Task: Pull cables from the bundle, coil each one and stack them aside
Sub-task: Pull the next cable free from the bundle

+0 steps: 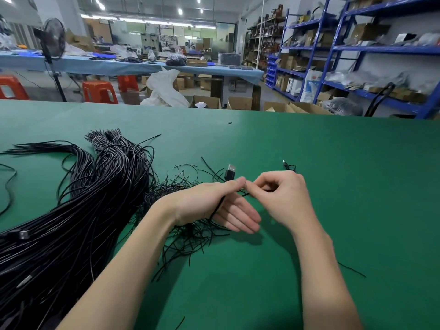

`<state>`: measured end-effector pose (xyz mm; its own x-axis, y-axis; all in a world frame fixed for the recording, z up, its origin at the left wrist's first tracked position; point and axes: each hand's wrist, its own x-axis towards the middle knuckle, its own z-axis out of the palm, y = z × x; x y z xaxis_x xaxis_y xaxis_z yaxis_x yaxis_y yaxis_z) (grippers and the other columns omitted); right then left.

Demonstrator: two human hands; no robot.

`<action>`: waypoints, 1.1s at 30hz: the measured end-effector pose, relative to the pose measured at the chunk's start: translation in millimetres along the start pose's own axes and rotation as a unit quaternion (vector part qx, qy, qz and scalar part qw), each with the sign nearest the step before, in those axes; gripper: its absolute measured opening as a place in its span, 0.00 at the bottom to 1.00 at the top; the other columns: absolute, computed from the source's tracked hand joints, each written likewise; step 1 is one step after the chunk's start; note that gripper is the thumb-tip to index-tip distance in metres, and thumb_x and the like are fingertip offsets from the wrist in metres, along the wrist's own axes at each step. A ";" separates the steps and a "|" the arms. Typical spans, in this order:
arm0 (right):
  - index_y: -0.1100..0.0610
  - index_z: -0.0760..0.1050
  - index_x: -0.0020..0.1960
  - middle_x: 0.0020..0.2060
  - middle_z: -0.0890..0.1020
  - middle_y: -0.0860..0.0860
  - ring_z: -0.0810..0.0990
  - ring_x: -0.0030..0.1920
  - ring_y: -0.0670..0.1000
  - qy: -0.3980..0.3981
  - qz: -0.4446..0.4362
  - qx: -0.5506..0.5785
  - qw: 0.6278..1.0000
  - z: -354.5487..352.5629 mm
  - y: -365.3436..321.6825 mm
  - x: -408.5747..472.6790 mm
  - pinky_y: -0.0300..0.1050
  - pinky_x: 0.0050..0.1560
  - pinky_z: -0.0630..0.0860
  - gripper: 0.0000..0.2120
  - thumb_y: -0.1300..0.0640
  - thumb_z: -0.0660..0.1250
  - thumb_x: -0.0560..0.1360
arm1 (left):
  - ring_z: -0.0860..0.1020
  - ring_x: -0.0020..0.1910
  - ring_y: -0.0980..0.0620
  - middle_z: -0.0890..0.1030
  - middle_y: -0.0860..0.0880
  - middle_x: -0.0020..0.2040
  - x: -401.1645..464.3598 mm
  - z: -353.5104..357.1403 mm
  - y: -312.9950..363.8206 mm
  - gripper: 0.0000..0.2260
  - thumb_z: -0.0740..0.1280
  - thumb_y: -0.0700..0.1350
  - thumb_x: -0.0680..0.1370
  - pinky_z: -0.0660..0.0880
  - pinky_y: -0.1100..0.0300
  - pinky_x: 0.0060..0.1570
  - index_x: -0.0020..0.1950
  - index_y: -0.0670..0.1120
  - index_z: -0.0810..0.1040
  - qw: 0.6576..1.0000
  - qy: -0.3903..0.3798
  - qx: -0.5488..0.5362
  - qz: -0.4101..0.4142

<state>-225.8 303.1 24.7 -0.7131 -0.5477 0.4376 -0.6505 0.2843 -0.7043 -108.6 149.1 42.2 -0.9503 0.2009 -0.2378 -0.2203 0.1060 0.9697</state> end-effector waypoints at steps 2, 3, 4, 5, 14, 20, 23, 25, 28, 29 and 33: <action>0.46 0.81 0.34 0.21 0.70 0.43 0.64 0.25 0.44 -0.038 0.003 0.011 0.999 -7.4 -6.2 1.5 0.40 0.29 0.65 0.16 0.34 0.71 0.68 | 0.83 0.59 0.41 0.84 0.38 0.56 1.6 -0.9 -1.5 0.36 0.50 0.67 0.82 0.80 0.55 0.58 0.57 0.39 0.84 1.000 0.019 -0.007 0.009; 0.47 0.82 0.35 0.21 0.71 0.43 0.65 0.25 0.43 -0.061 0.002 0.031 0.998 -10.8 -9.3 1.4 0.37 0.30 0.65 0.15 0.37 0.72 0.71 | 0.83 0.58 0.41 0.84 0.38 0.56 1.5 -1.6 -1.4 0.36 0.50 0.68 0.82 0.80 0.55 0.58 0.57 0.40 0.85 1.000 0.022 -0.012 0.011; 0.48 0.82 0.36 0.23 0.73 0.42 0.65 0.26 0.42 -0.085 0.004 0.053 0.995 -13.7 -12.2 1.1 0.36 0.31 0.65 0.13 0.40 0.72 0.73 | 0.83 0.58 0.41 0.85 0.38 0.56 1.0 -2.1 -1.1 0.36 0.50 0.69 0.81 0.80 0.54 0.58 0.57 0.40 0.85 1.000 0.021 -0.016 0.011; 0.48 0.83 0.39 0.26 0.76 0.43 0.68 0.28 0.43 -0.106 0.005 0.072 0.992 -16.1 -15.4 0.7 0.38 0.34 0.67 0.10 0.43 0.72 0.75 | 0.83 0.58 0.41 0.85 0.38 0.56 0.6 -2.5 -1.0 0.37 0.50 0.69 0.81 0.80 0.55 0.58 0.57 0.40 0.85 1.000 0.018 -0.017 0.009; 0.44 0.80 0.46 0.38 0.85 0.42 0.68 0.25 0.46 -0.066 -0.006 0.075 0.995 -9.7 -27.0 0.8 0.35 0.31 0.69 0.05 0.55 0.70 0.75 | 0.83 0.59 0.42 0.84 0.38 0.57 6.7 1.1 -3.1 0.36 0.49 0.69 0.81 0.80 0.54 0.57 0.56 0.42 0.85 0.997 0.053 -0.057 0.012; 0.44 0.83 0.46 0.41 0.86 0.44 0.83 0.42 0.54 -0.093 0.013 0.079 0.992 -6.4 -29.8 2.1 0.52 0.49 0.81 0.04 0.51 0.69 0.77 | 0.83 0.59 0.40 0.84 0.38 0.57 1.8 2.2 -0.3 0.38 0.47 0.67 0.83 0.80 0.54 0.57 0.59 0.38 0.83 0.999 0.031 -0.007 0.020; 0.43 0.84 0.44 0.42 0.86 0.43 0.83 0.44 0.53 -0.128 0.039 0.103 0.986 -7.6 -29.7 0.7 0.45 0.50 0.79 0.08 0.50 0.68 0.80 | 0.83 0.59 0.39 0.84 0.37 0.56 -3.8 5.9 6.8 0.39 0.47 0.68 0.82 0.80 0.55 0.56 0.58 0.39 0.84 1.000 -0.023 0.001 0.007; 0.41 0.86 0.42 0.39 0.85 0.39 0.78 0.38 0.48 -0.161 0.083 0.189 0.965 -11.1 -32.3 -1.2 0.34 0.41 0.75 0.13 0.48 0.65 0.82 | 0.82 0.59 0.39 0.84 0.37 0.57 -7.5 7.2 10.7 0.38 0.47 0.68 0.82 0.80 0.55 0.56 0.58 0.38 0.83 0.999 -0.050 0.014 0.001; 0.44 0.86 0.46 0.38 0.83 0.41 0.75 0.39 0.42 -0.215 0.098 0.245 0.940 -14.3 -33.6 -3.3 0.30 0.38 0.72 0.13 0.39 0.68 0.77 | 0.83 0.58 0.40 0.84 0.37 0.57 -10.9 9.9 13.7 0.37 0.46 0.64 0.84 0.79 0.56 0.56 0.60 0.36 0.82 0.995 -0.084 0.050 -0.013; 0.46 0.86 0.46 0.40 0.83 0.42 0.76 0.40 0.40 -0.230 0.090 0.252 0.936 -13.4 -33.9 -3.8 0.29 0.39 0.72 0.12 0.40 0.71 0.74 | 0.83 0.58 0.41 0.84 0.37 0.57 -10.9 11.3 14.1 0.36 0.47 0.63 0.84 0.79 0.56 0.56 0.60 0.35 0.81 0.994 -0.089 0.063 -0.017; 0.48 0.85 0.43 0.41 0.84 0.41 0.76 0.42 0.42 -0.211 0.153 0.295 0.919 -9.6 -36.4 -1.6 0.38 0.48 0.71 0.13 0.40 0.75 0.65 | 0.83 0.58 0.43 0.85 0.40 0.57 -10.3 12.4 14.1 0.25 0.54 0.56 0.85 0.79 0.56 0.58 0.61 0.38 0.81 0.990 -0.072 0.115 0.030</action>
<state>-203.5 301.2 55.0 -0.5932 -0.8051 0.0004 -0.0928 0.0679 -0.9934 -99.2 160.6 57.7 -0.9155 0.3484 -0.2011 -0.0921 0.3053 0.9478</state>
